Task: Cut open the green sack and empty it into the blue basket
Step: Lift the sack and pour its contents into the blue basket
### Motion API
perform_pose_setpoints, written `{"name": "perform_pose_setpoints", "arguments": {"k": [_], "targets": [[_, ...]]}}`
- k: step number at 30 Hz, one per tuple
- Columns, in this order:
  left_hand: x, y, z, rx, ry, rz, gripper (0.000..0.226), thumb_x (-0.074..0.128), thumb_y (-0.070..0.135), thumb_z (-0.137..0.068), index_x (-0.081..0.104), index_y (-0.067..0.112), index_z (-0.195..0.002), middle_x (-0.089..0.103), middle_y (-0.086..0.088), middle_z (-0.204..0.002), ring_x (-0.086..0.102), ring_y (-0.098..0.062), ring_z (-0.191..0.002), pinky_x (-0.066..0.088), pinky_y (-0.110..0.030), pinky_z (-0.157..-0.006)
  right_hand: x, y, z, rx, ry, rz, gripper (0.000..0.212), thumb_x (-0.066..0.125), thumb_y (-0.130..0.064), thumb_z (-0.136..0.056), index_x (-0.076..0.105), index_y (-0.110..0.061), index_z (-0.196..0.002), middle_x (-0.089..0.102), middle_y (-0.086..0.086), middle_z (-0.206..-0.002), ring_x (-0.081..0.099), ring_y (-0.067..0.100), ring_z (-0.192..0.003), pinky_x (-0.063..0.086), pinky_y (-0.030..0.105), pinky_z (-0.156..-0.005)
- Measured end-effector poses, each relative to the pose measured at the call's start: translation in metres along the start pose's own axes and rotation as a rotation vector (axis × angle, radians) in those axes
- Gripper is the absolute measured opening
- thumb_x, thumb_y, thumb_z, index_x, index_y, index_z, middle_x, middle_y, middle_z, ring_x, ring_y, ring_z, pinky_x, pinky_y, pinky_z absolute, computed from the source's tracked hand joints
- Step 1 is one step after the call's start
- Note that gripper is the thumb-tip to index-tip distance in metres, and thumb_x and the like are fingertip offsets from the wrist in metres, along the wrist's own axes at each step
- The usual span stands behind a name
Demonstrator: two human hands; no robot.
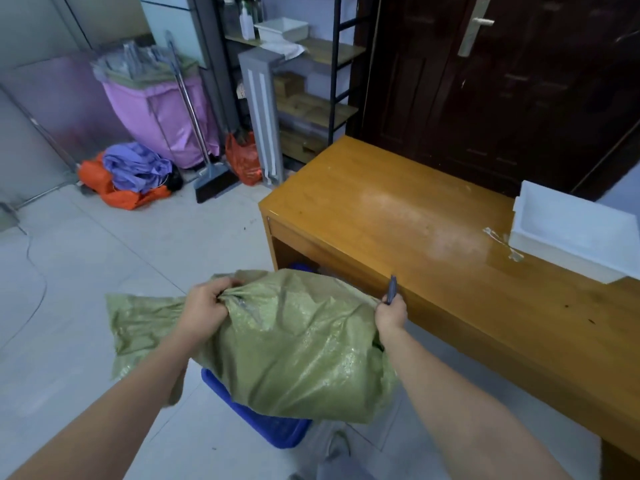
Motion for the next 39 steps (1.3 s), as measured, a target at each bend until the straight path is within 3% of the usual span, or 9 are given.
{"name": "perform_pose_setpoints", "arguments": {"k": [6,12,19,23,25,28,30,33,39], "targets": [[0.029,-0.037,-0.012,-0.147,-0.123,-0.098,0.032,0.060,-0.010,-0.071,0.073,0.011,-0.090,0.075,-0.007,-0.095,0.067,-0.024,-0.094,0.051,-0.034,-0.085,-0.004,-0.019,-0.020,-0.118,0.090,0.164,0.007,0.042,-0.016,-0.096,0.045,-0.015,-0.090,0.049,0.004,-0.070,0.050,0.027,-0.061,0.037,0.033,-0.055],[0.058,-0.043,-0.049,-0.183,-0.225,-0.121,0.033,0.056,-0.008,-0.072,0.071,0.015,-0.091,0.073,-0.008,-0.091,0.067,-0.026,-0.083,0.055,-0.033,-0.074,-0.015,-0.014,-0.026,-0.094,0.157,0.128,0.009,0.044,-0.014,-0.097,0.045,-0.010,-0.089,0.045,0.005,-0.067,0.043,0.022,-0.055,0.032,0.033,-0.052],[0.083,-0.072,-0.097,-0.154,-0.360,-0.199,0.036,0.050,-0.003,-0.076,0.069,0.016,-0.101,0.070,-0.003,-0.106,0.063,-0.025,-0.099,0.049,-0.029,-0.082,-0.004,-0.015,-0.008,-0.065,0.301,-0.008,0.013,0.049,-0.012,-0.093,0.045,-0.012,-0.081,0.049,0.005,-0.071,0.051,0.029,-0.072,0.040,0.038,-0.067],[0.102,-0.104,-0.113,-0.227,-0.493,-0.130,0.037,0.043,-0.003,-0.083,0.062,0.029,-0.082,0.063,0.004,-0.081,0.059,-0.017,-0.078,0.049,-0.024,-0.071,0.021,-0.022,0.012,-0.079,0.450,0.063,0.019,0.052,-0.012,-0.089,0.046,-0.021,-0.074,0.056,0.006,-0.071,0.058,0.032,-0.074,0.048,0.045,-0.072],[0.115,-0.118,-0.122,-0.248,-0.563,-0.108,0.035,0.041,-0.004,-0.088,0.062,0.025,-0.084,0.062,0.003,-0.084,0.054,-0.013,-0.074,0.043,-0.016,-0.065,0.035,-0.030,0.021,-0.086,0.460,0.049,0.011,0.050,-0.012,-0.091,0.049,-0.017,-0.083,0.056,0.005,-0.075,0.056,0.029,-0.075,0.044,0.040,-0.069],[0.134,-0.143,-0.127,-0.302,-0.772,-0.127,0.036,0.043,0.003,-0.093,0.051,0.008,-0.128,0.048,-0.005,-0.132,0.050,-0.024,-0.114,0.038,-0.029,-0.099,0.064,-0.043,0.030,-0.073,0.434,0.010,0.005,0.047,-0.012,-0.094,0.049,-0.016,-0.092,0.055,0.001,-0.079,0.053,0.022,-0.079,0.038,0.032,-0.070],[0.140,-0.162,-0.124,-0.312,-0.932,-0.156,0.060,0.050,0.014,-0.090,0.029,0.021,-0.145,0.028,-0.007,-0.152,0.035,-0.030,-0.135,0.029,-0.040,-0.114,0.086,-0.047,0.030,-0.073,0.420,0.021,0.006,0.047,-0.011,-0.093,0.052,-0.015,-0.096,0.060,0.007,-0.090,0.056,0.025,-0.086,0.042,0.033,-0.075],[0.142,-0.175,-0.123,-0.313,-1.030,-0.151,0.087,0.058,0.032,-0.077,0.012,0.024,-0.149,0.029,-0.011,-0.152,0.035,-0.032,-0.135,0.033,-0.048,-0.111,0.118,-0.046,0.026,-0.032,0.370,0.080,0.015,0.046,-0.013,-0.094,0.056,-0.008,-0.105,0.063,0.013,-0.102,0.059,0.029,-0.094,0.043,0.033,-0.077],[0.144,-0.129,-0.129,-0.029,-1.124,-0.150,0.083,0.060,0.028,-0.087,0.007,0.017,-0.150,0.016,-0.011,-0.158,0.019,-0.027,-0.145,0.021,-0.036,-0.118,0.162,-0.039,0.020,0.009,0.335,0.255,0.016,0.045,-0.015,-0.095,0.056,-0.003,-0.098,0.063,0.017,-0.098,0.061,0.034,-0.088,0.038,0.030,-0.065]]}}
Point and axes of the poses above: each hand's wrist, its own z-axis away from the middle knuckle, its own x-axis out of the palm, y = z × x, the point moved 1 cm from there along -z, towards the middle knuckle
